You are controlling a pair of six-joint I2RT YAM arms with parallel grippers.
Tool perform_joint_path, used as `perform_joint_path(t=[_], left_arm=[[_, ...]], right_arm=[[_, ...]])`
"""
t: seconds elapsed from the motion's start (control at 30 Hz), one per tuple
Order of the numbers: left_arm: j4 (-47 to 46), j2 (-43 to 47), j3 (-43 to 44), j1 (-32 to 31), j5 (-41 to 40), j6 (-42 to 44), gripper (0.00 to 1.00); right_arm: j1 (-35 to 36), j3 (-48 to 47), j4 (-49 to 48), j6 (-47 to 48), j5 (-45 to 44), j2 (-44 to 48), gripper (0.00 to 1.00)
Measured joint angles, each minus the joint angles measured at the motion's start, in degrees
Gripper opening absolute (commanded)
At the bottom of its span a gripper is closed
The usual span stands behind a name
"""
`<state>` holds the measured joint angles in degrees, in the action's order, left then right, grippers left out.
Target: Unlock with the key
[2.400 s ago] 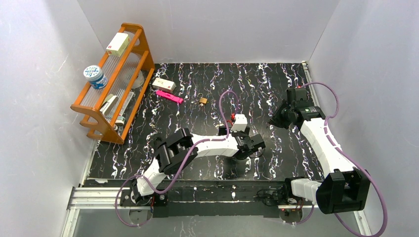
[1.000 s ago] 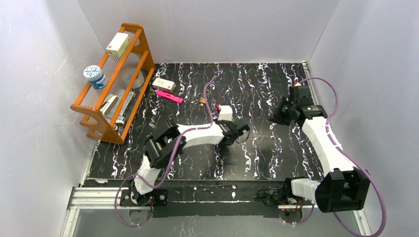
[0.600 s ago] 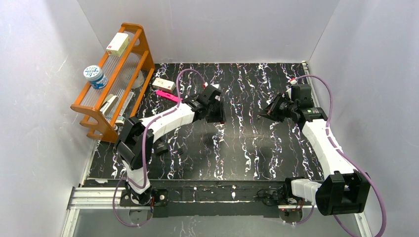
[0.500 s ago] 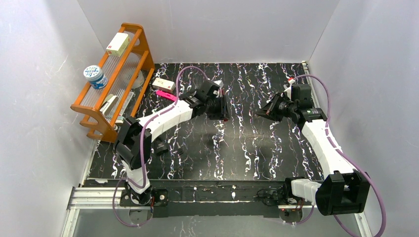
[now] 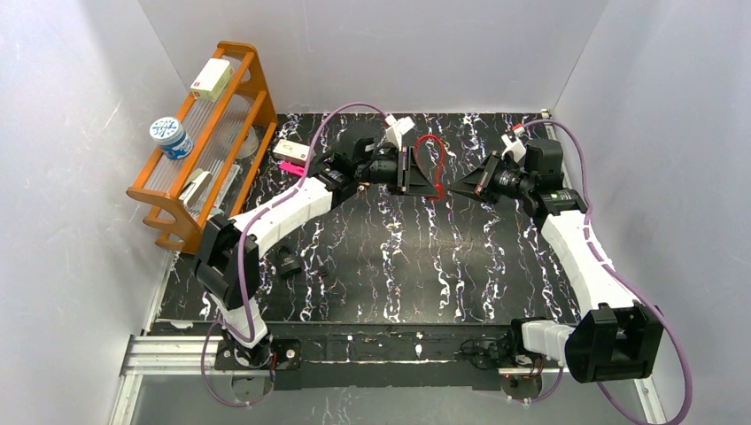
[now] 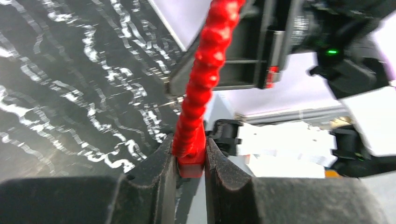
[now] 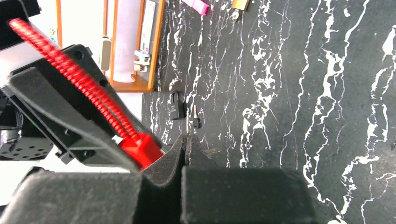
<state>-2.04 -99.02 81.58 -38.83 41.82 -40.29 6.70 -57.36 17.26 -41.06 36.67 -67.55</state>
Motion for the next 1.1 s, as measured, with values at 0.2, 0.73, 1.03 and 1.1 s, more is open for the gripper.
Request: perform_joint_path(t=[0.2,0.73,1.03,1.1], left_arm=[[-13.18,0.11,-1.62,0.39,4.31,-10.25,0.0],[-32.17,0.11,-1.31,6.56,2.86,-50.45,0.0],[-37.42,0.09,-3.28,6.78,3.58,-66.03,0.0],[-37.99,0.09,-3.28,6.78,4.07,-67.56,0.0]], right_arm=[[0.0,-0.22,-1.11,-1.25,1.14,0.11,0.01],[-0.11,3.8,-22.56,-16.55,16.46,9.55,0.01],[0.17,3.8,-37.77,-30.32,20.09,6.78,0.01],[0.39,3.76,-38.58,-31.52,20.11,6.1,0.01]])
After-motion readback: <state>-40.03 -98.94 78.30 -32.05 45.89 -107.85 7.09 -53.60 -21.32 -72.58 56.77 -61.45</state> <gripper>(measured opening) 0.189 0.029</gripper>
